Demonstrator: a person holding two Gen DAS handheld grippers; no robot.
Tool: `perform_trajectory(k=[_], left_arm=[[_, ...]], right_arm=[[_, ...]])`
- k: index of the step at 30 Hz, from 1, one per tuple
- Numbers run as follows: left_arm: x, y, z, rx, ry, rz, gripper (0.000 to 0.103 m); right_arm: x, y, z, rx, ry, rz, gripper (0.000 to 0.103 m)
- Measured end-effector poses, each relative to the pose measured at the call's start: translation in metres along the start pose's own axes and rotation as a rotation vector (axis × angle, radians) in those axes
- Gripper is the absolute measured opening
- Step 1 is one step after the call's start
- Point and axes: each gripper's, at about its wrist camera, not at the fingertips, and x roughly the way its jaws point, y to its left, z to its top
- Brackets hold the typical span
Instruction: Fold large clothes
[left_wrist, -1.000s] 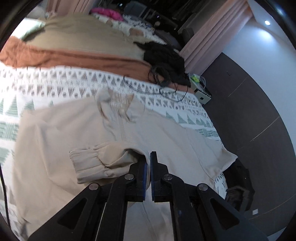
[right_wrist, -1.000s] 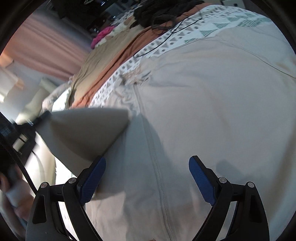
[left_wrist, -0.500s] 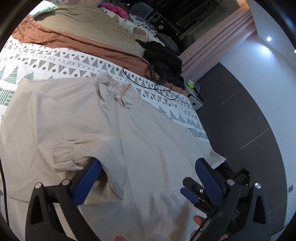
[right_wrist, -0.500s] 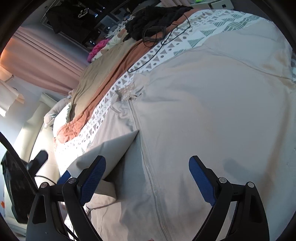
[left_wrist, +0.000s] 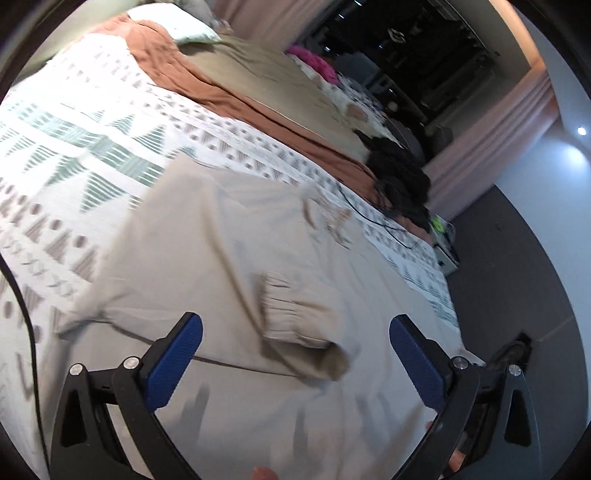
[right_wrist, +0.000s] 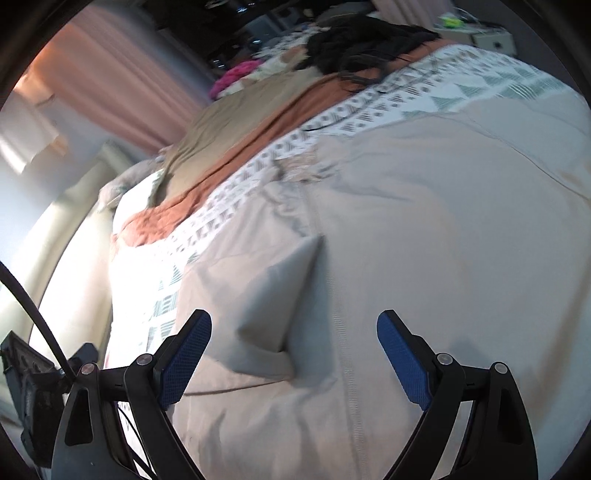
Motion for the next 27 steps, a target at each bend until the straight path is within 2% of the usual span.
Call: perform_trajectory(k=[8, 10, 14, 18, 21, 25, 26, 27], left_arm=[[-0.017, 0.078, 0.004, -0.111, -0.063, 0.042, 0.102], [-0.021, 0.098, 0.005, -0.133, -0.071, 0.067, 0.097], [-0.027, 0.132, 0.006, -0.143, -0.072, 0.119, 0.081], [-0.024, 0.156, 0.005, -0.13, -0.024, 0.156, 0.071], [-0.015, 0.159, 0.004, -0.093, 0.021, 0.18, 0.07], [0.009, 0.156, -0.002, 0.0, 0.101, 0.25, 0.07], [0.015, 0.158, -0.004, 0.01, 0.119, 0.258, 0.067], [0.022, 0.16, -0.006, 0.018, 0.14, 0.27, 0.058]], right_arm=[[0.019, 0.063, -0.023, -0.262, 0.02, -0.014, 0.091], [0.03, 0.08, -0.032, -0.342, 0.037, -0.048, 0.091], [0.053, 0.107, -0.05, -0.47, 0.055, -0.164, 0.091], [0.074, 0.127, -0.066, -0.581, 0.056, -0.266, 0.091], [0.093, 0.14, -0.076, -0.637, 0.071, -0.333, 0.091], [0.121, 0.143, -0.08, -0.647, 0.107, -0.472, 0.091], [0.126, 0.14, -0.077, -0.635, 0.115, -0.499, 0.091], [0.127, 0.133, -0.073, -0.616, 0.12, -0.515, 0.091]])
